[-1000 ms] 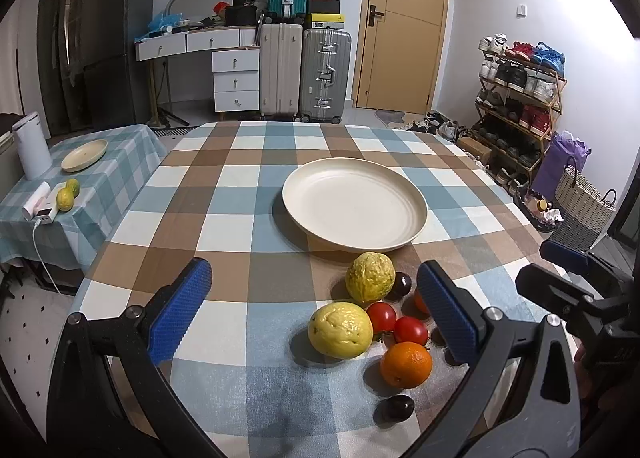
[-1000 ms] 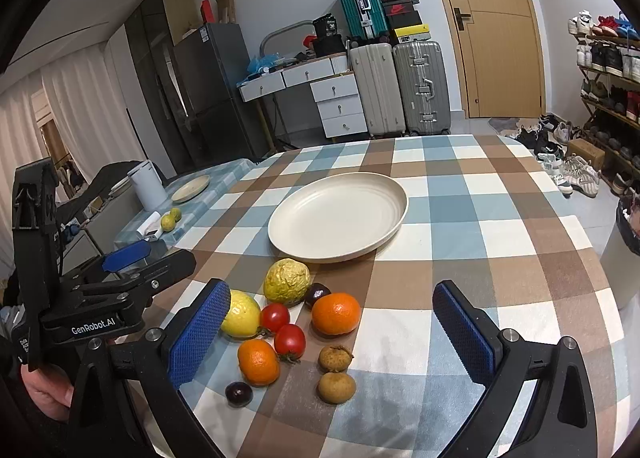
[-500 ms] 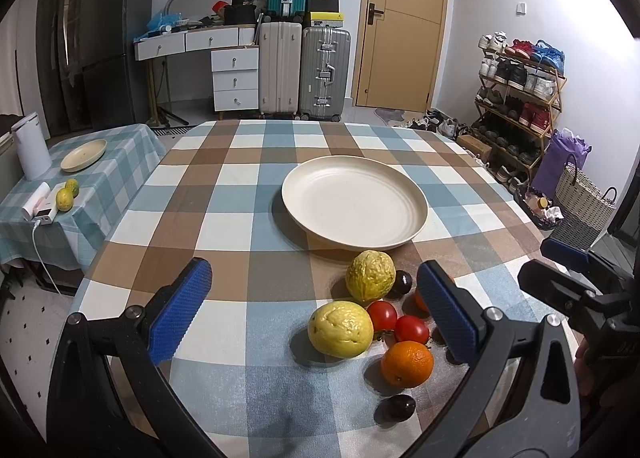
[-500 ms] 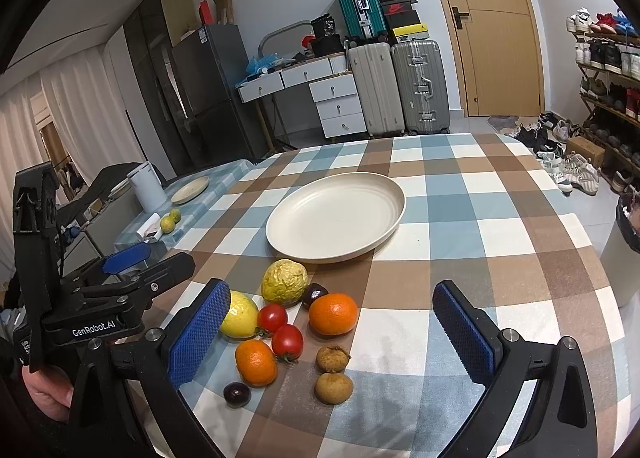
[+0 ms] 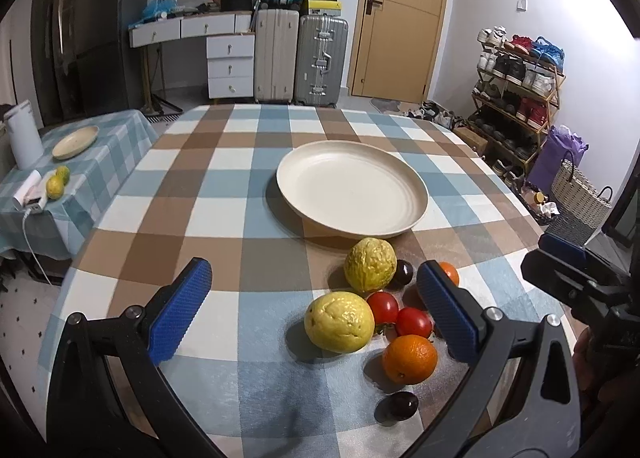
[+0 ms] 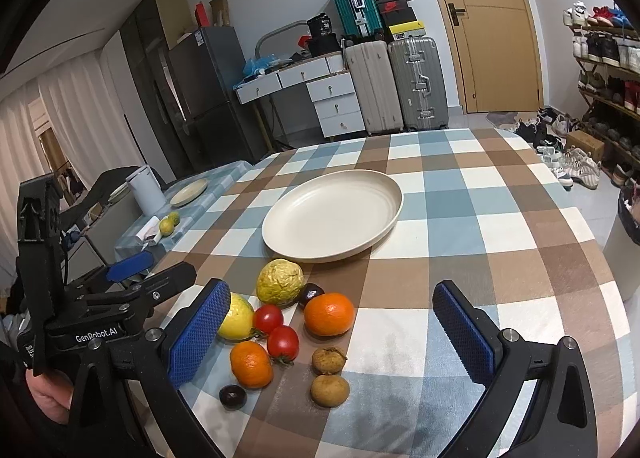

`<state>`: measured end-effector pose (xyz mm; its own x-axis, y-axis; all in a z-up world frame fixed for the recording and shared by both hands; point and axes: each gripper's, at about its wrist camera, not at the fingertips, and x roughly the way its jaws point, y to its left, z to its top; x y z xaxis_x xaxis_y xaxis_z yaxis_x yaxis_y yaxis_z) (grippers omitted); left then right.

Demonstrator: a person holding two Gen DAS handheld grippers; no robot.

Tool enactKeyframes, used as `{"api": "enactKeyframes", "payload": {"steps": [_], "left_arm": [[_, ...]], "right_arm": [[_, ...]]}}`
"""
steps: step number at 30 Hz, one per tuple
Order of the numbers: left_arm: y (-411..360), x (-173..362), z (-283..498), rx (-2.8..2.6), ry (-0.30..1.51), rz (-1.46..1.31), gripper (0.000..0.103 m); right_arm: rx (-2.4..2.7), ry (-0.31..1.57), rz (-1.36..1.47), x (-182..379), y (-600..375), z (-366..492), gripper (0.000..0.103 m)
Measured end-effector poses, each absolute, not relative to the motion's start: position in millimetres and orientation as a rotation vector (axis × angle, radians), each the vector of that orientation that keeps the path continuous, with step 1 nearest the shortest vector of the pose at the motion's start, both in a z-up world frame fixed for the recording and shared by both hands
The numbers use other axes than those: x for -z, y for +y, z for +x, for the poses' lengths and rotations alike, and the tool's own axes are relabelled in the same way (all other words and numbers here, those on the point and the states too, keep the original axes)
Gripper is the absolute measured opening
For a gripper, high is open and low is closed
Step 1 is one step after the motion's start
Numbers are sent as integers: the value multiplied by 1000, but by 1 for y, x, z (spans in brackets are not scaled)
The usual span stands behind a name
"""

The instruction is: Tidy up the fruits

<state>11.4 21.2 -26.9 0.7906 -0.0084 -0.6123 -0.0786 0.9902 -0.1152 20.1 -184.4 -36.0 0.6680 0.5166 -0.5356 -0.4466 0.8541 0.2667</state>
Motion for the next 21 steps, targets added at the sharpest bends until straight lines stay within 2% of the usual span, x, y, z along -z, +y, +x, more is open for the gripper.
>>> {"api": "enactKeyframes", "payload": {"steps": [12, 18, 21], "left_arm": [[39, 65, 40, 91, 775, -276, 101], [47, 82, 51, 189, 824, -365, 90], [50, 92, 59, 234, 855, -409, 79]], "right_arm": [[-537, 686, 142, 55, -184, 36, 103], [-534, 709, 150, 63, -183, 46, 103], [-532, 716, 153, 66, -182, 51, 103]]}}
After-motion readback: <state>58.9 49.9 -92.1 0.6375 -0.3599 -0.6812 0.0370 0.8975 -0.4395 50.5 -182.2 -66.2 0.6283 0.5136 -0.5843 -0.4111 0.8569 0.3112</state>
